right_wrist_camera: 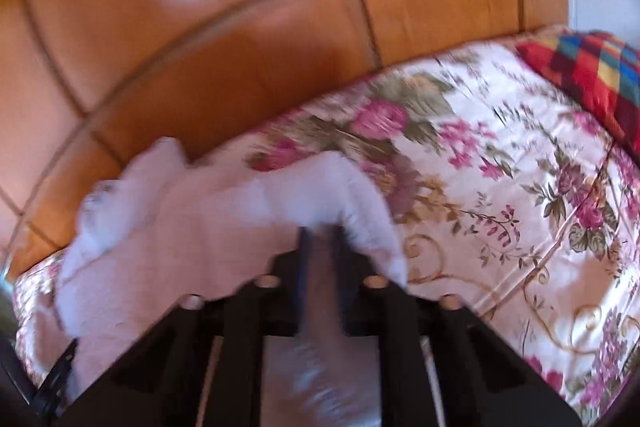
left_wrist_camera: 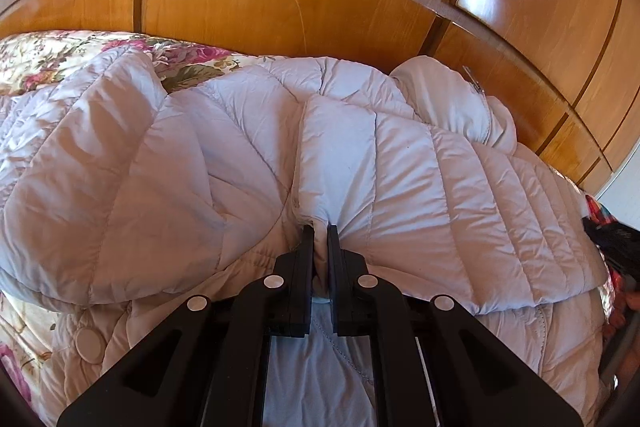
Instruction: Fold small clothes
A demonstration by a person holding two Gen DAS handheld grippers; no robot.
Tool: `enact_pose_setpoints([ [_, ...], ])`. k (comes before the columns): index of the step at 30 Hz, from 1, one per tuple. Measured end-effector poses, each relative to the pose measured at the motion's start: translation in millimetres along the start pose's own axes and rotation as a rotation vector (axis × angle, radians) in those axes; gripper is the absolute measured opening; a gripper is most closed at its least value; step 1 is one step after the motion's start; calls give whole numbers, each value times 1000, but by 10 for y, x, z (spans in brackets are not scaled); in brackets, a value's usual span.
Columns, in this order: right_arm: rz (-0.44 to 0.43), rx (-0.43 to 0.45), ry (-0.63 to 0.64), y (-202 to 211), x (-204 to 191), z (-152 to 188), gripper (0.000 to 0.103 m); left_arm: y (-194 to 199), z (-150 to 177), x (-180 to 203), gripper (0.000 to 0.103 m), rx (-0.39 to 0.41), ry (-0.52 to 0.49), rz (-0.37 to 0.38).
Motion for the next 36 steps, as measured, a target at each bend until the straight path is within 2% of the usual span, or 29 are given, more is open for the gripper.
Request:
enact_pose_setpoints([
  [4, -57, -14, -93, -178, 223, 64, 0, -35, 3, 10, 8, -8, -8, 1],
  [9, -19, -11, -65, -104, 212, 48, 0, -48, -4, 3, 8, -10, 3, 13],
  [10, 15, -6, -40, -20, 183, 42, 7, -48, -4, -1, 8, -9, 4, 14],
  [11, 35, 12, -17, 90, 132, 46, 30, -49, -6, 3, 8, -9, 6, 16],
  [13, 4, 72, 31, 394, -64, 116, 61, -46, -5, -18, 8, -8, 15, 25],
  [17, -65, 82, 236, 756, -536, 510, 60, -24, -10, -44, 8, -5, 42, 61],
  [20, -52, 42, 280, 660, -602, 772, 61, 28, -24, -96, 9, -5, 98, 115],
  [22, -41, 33, 278, 570, -555, 825, 64, 115, -26, -134, 13, -25, 142, 141],
  [25, -43, 14, 256, 471, -499, 828, 65, 391, -23, -219, 30, -26, 214, 190],
  [27, -31, 21, 269, 470, -509, 827, 68, 659, -45, -335, 51, 20, 247, 213],
  [30, -27, 25, 276, 490, -509, 838, 70, 1010, -102, -625, 66, 98, 282, 192],
  [33, -37, 29, 268, 504, -504, 857, 72, 1244, -145, -1111, 69, 138, 356, 137],
  [36, -43, 31, 264, 502, -509, 857, 72, 1412, -129, -1749, 72, 175, 468, -33],
])
Point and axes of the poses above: each gripper's, at about its wrist camera, not at the fingertips, and y roughly against the way its jaws point, x to its right, z to its underside, the point moved 8 cm from there along -y, roughly the way its jaws point, and after that the axes turned 3 degrees about z, right-handed, at the moved point
